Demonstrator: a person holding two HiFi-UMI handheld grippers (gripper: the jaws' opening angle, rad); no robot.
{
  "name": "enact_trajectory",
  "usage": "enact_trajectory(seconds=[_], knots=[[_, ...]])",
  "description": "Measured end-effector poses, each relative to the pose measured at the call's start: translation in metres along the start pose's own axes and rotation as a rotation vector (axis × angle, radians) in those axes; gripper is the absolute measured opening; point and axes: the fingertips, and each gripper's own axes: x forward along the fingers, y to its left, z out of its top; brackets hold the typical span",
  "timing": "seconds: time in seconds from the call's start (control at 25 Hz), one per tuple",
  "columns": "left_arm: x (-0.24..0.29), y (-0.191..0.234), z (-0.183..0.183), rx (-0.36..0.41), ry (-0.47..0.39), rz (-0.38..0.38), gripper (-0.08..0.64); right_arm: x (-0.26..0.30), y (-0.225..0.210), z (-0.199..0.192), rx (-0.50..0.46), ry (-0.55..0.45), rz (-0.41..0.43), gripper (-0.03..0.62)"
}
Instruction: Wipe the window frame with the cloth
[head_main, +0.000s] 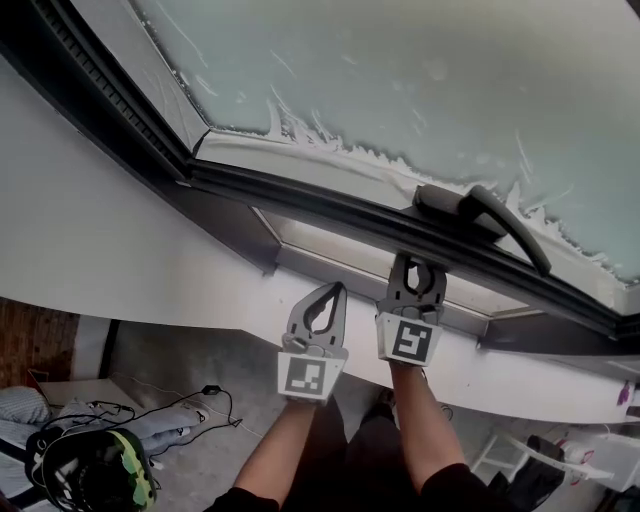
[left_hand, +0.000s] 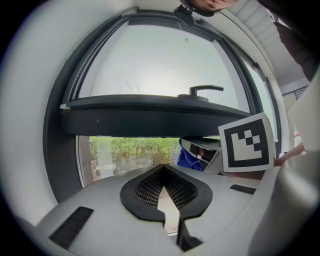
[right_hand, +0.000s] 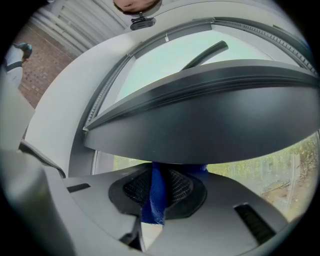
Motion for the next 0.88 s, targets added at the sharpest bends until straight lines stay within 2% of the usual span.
enact_trajectory(seconds=[0.64,0.88], knots=[[-0.017,0.082,-0.007,-0.019,0.022,0.112,0.005,0.038,0.067,-0.005,0.025,-0.005,0.062,0.038],[-0.017,0.108,-0.01,-0.019,0.023,0.129,0.005,0.053,0.094,-0.007,0.026,-0.006,0.092,0.038]])
